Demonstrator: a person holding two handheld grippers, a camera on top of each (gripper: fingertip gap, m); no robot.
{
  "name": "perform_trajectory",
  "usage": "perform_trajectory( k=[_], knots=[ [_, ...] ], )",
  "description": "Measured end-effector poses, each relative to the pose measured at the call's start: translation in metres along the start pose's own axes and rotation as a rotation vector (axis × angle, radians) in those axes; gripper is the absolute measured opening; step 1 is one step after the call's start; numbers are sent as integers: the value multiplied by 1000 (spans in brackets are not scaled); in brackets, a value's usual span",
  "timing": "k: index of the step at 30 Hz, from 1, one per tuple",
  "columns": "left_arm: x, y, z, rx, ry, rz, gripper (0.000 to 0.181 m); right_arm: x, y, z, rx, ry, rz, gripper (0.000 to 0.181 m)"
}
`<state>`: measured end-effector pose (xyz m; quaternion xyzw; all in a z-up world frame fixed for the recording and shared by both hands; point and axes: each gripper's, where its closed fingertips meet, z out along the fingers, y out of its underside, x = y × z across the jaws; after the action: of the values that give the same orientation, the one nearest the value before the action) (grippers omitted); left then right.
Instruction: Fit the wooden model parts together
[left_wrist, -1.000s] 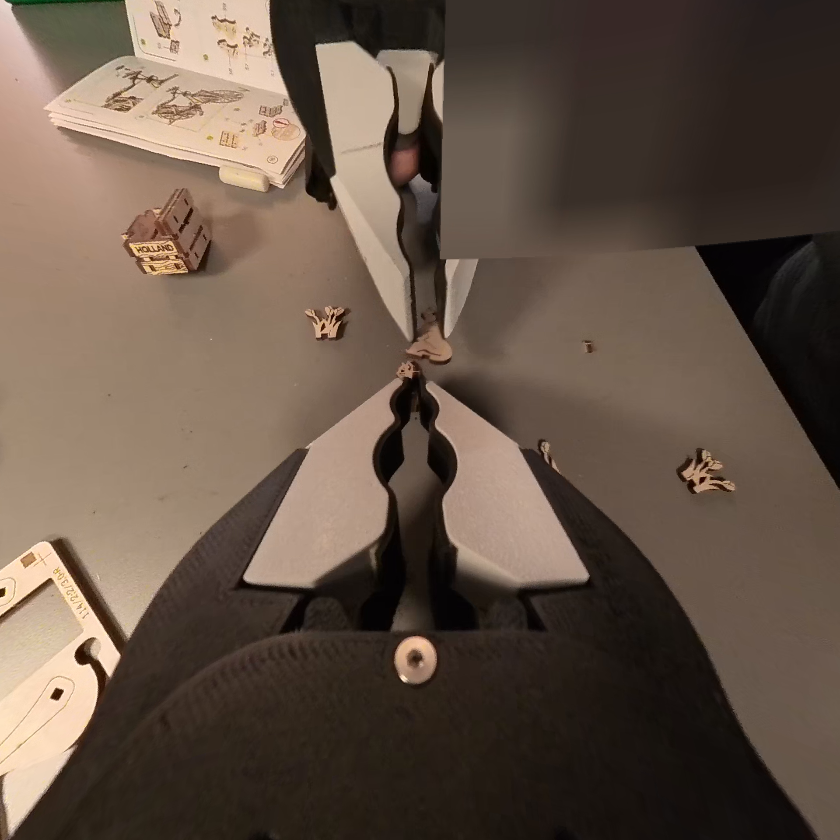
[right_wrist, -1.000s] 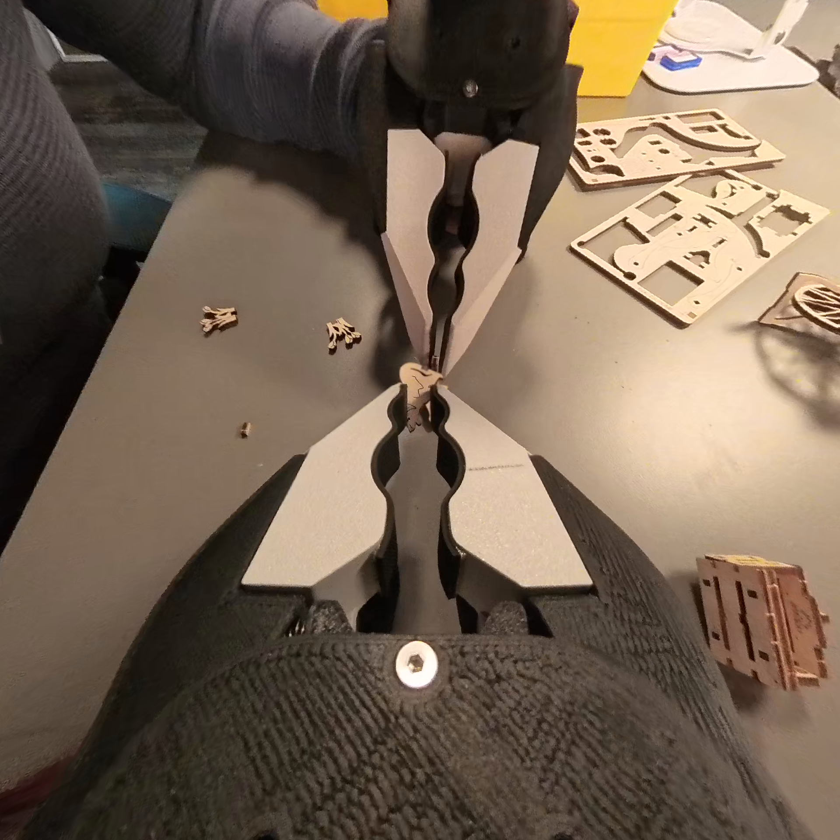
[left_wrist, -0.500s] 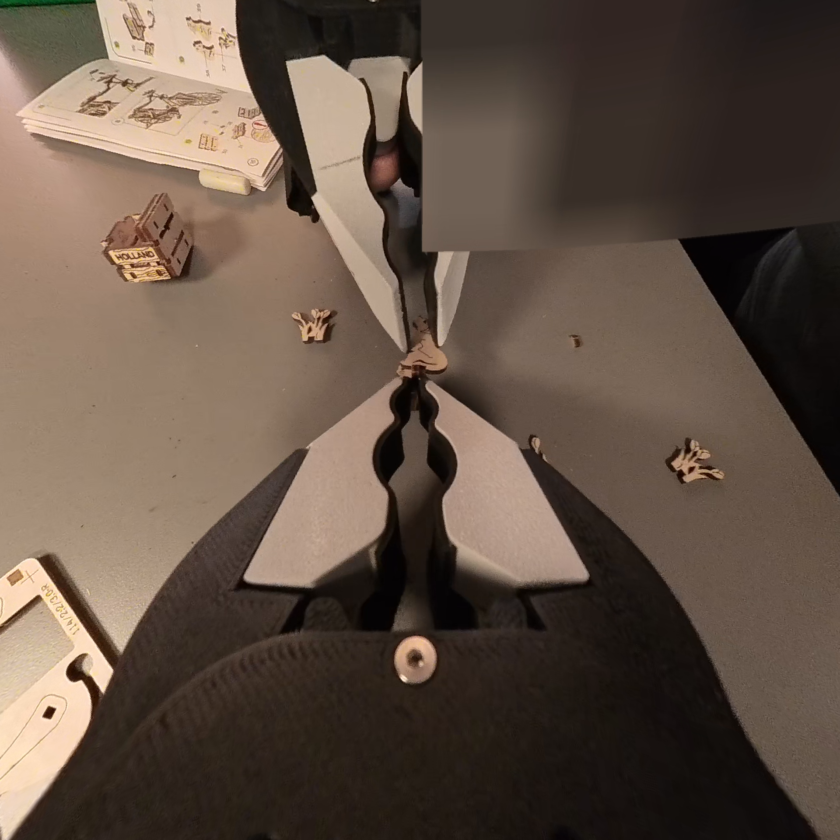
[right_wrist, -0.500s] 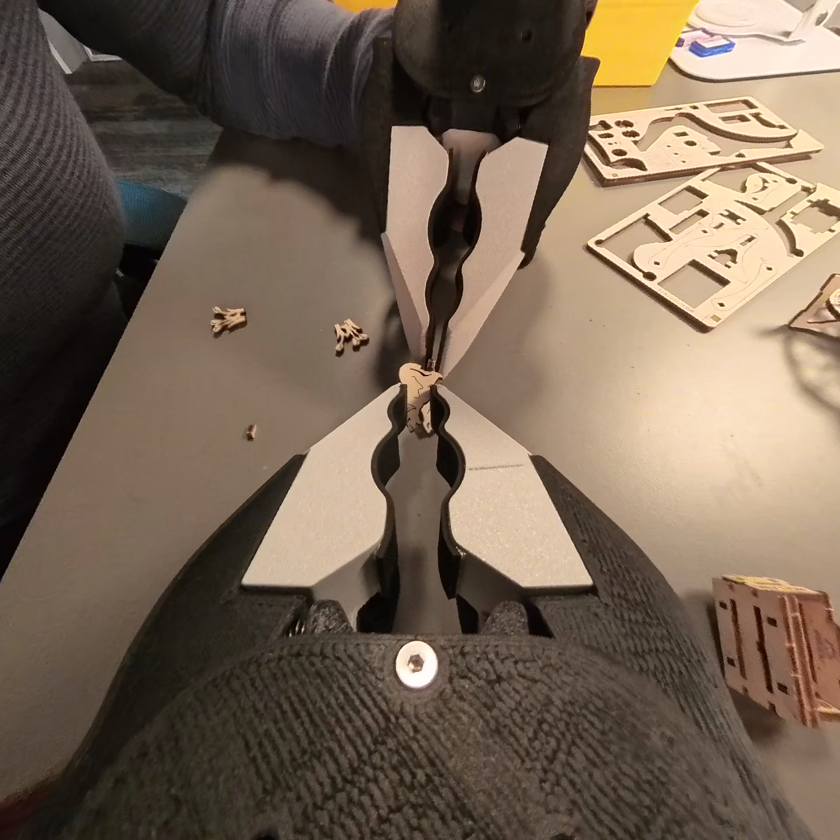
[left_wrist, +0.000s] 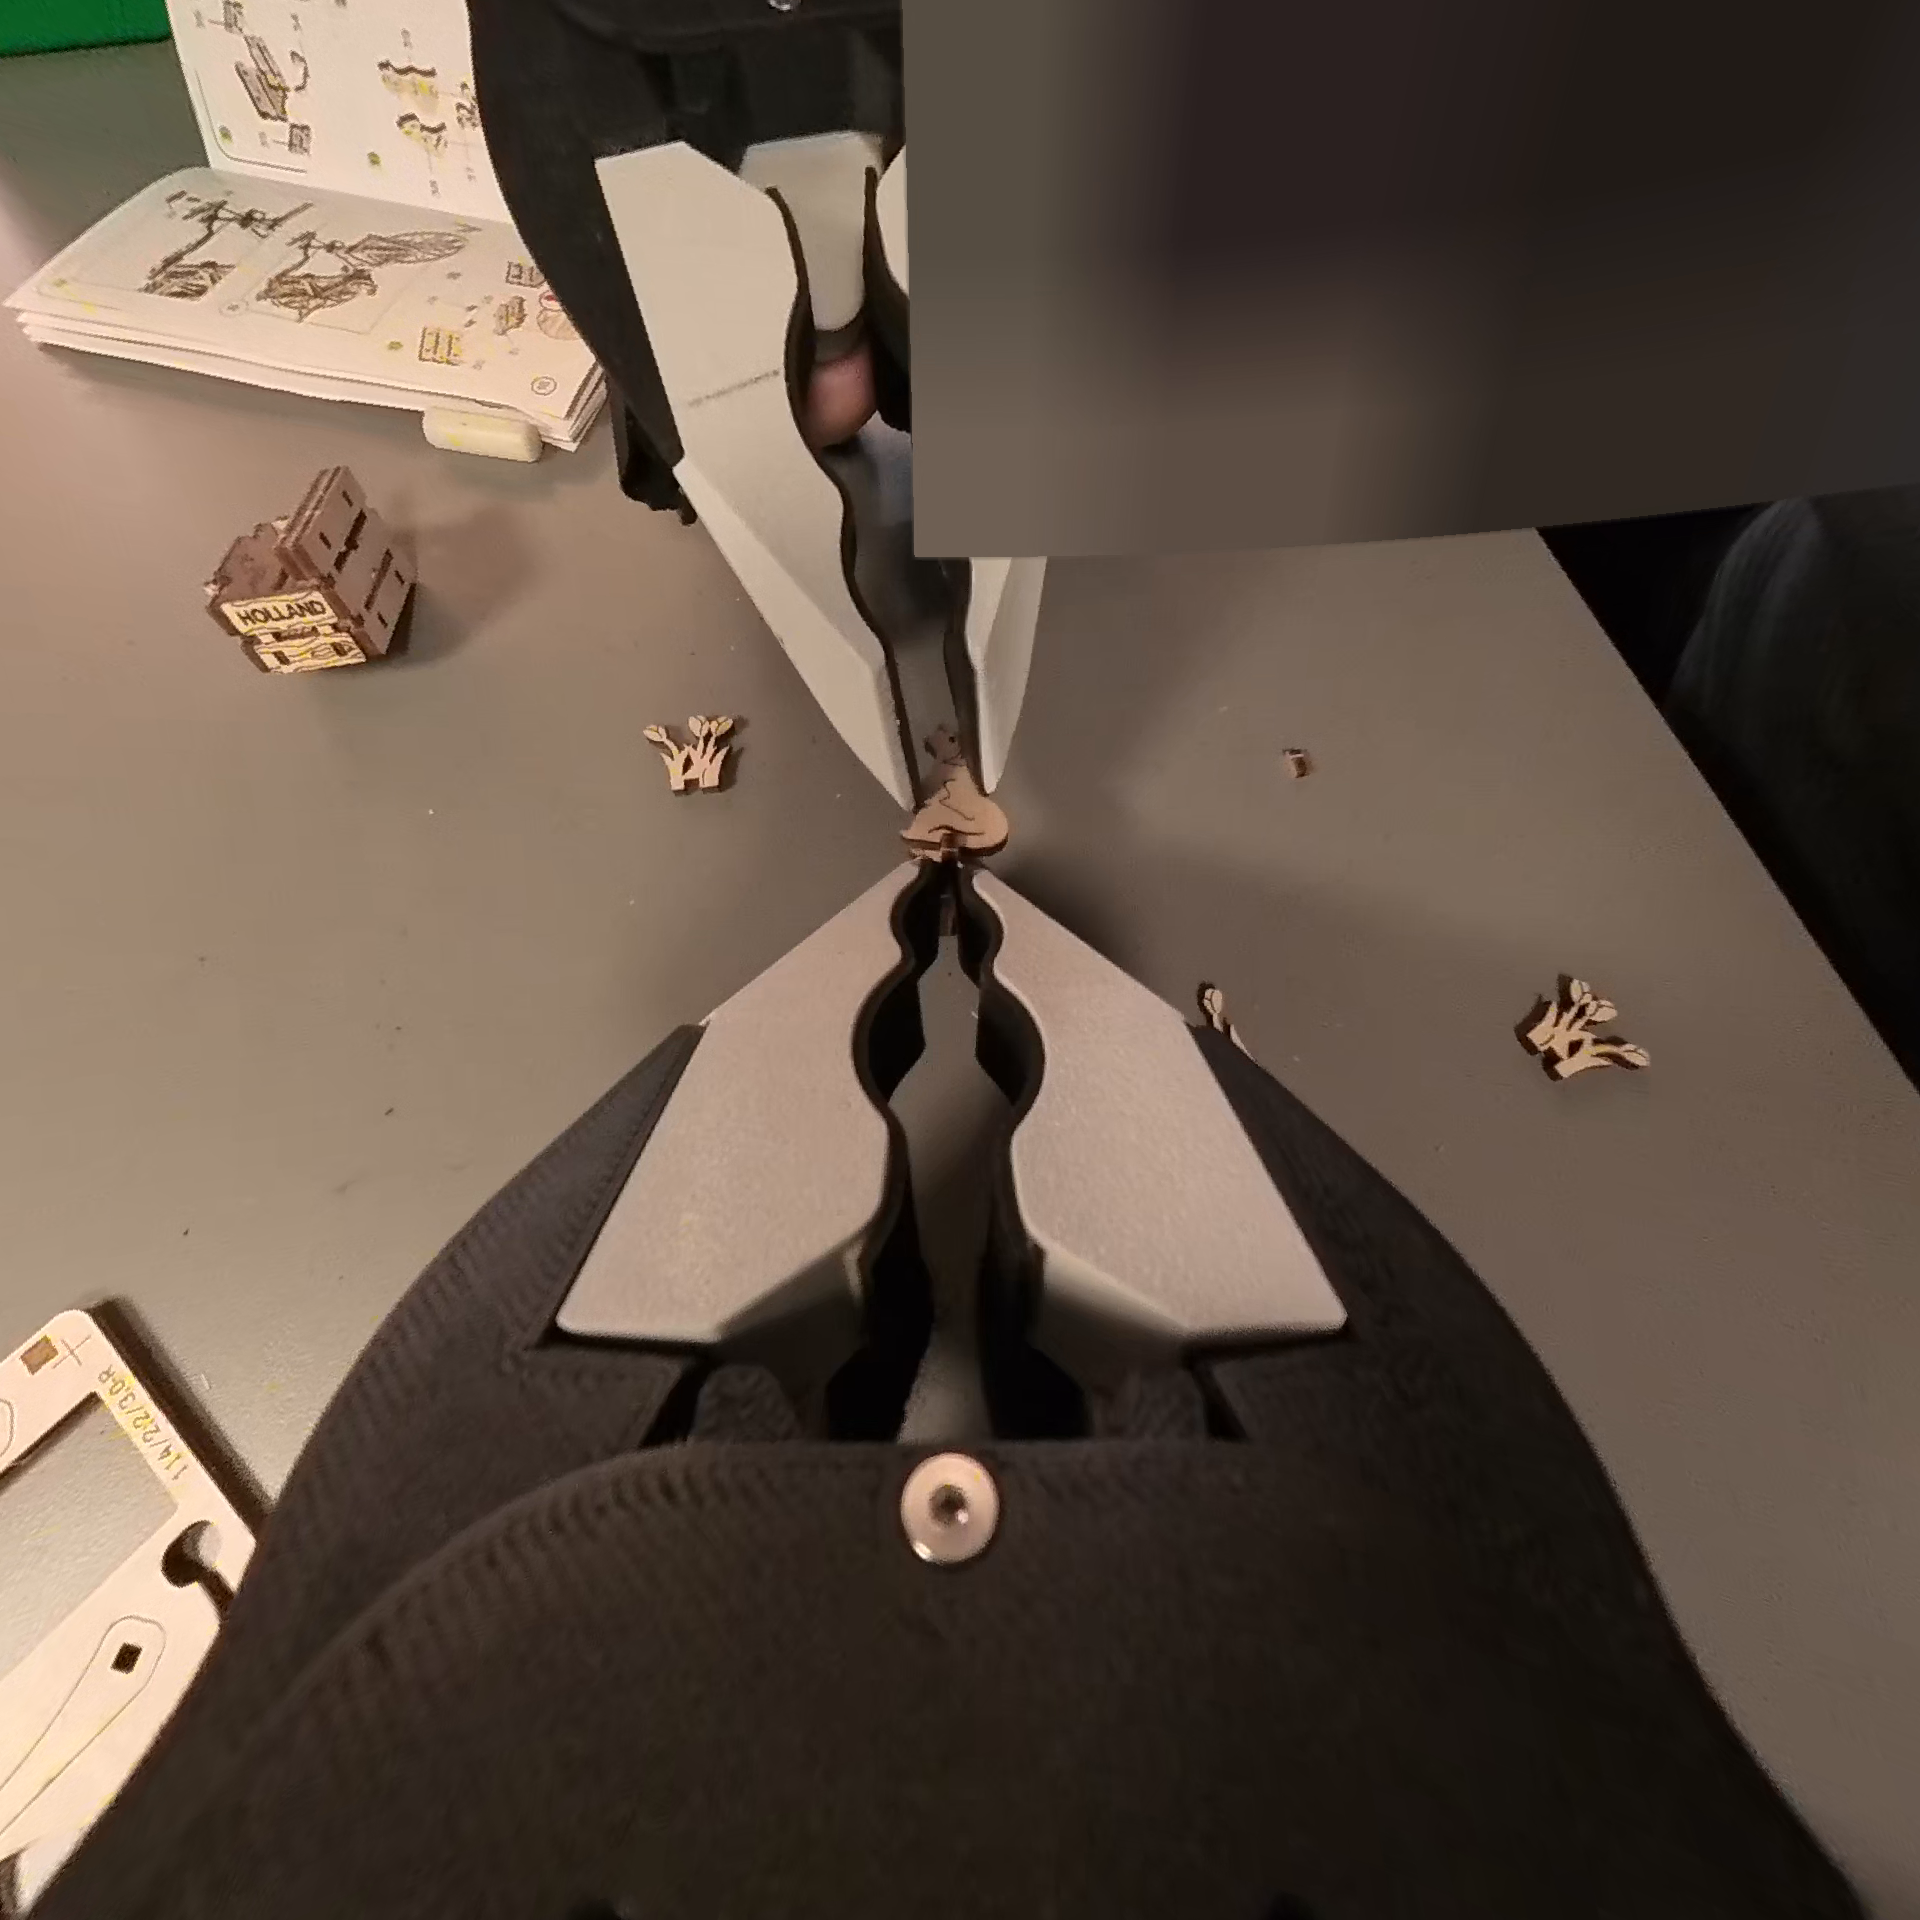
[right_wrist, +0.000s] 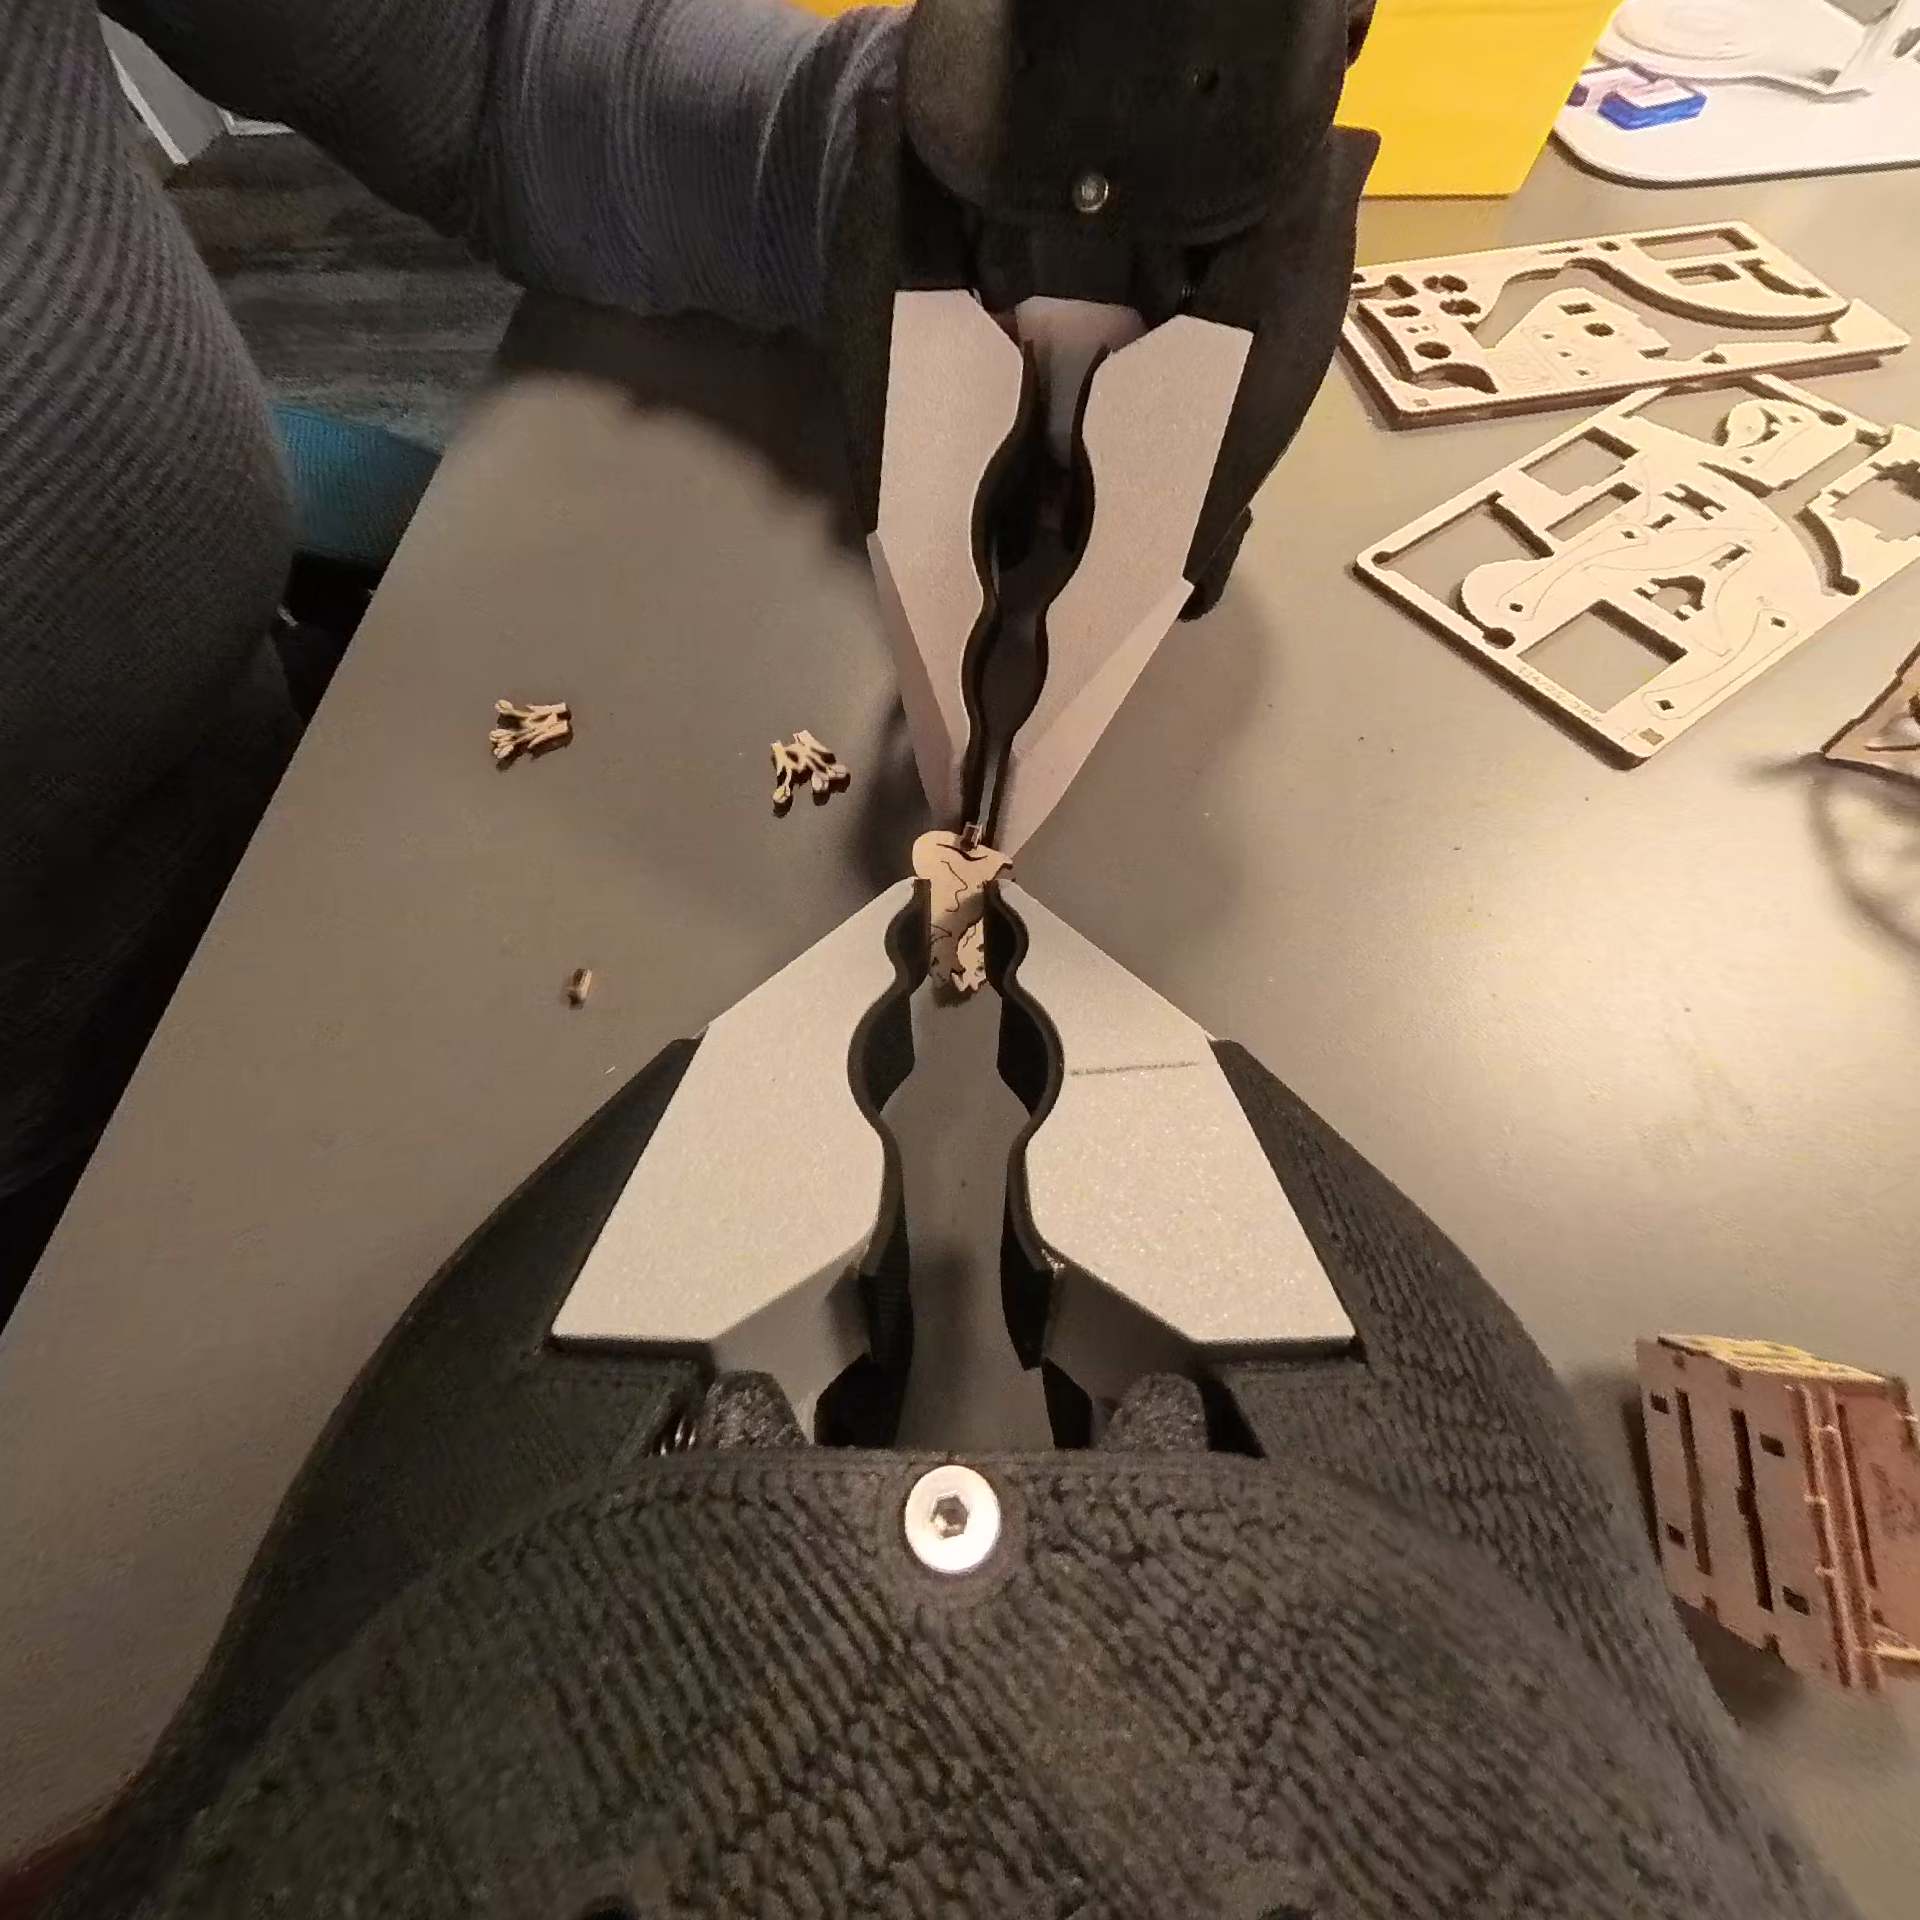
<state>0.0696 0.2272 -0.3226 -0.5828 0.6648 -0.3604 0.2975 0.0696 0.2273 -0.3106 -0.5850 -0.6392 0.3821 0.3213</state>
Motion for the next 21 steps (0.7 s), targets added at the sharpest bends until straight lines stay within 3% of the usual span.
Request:
perform_trajectory(
  k=[21],
  knots=[
    [1,0,1,-3,-7,33,1,3,2,1,-12,33,-5,15]
  ],
)
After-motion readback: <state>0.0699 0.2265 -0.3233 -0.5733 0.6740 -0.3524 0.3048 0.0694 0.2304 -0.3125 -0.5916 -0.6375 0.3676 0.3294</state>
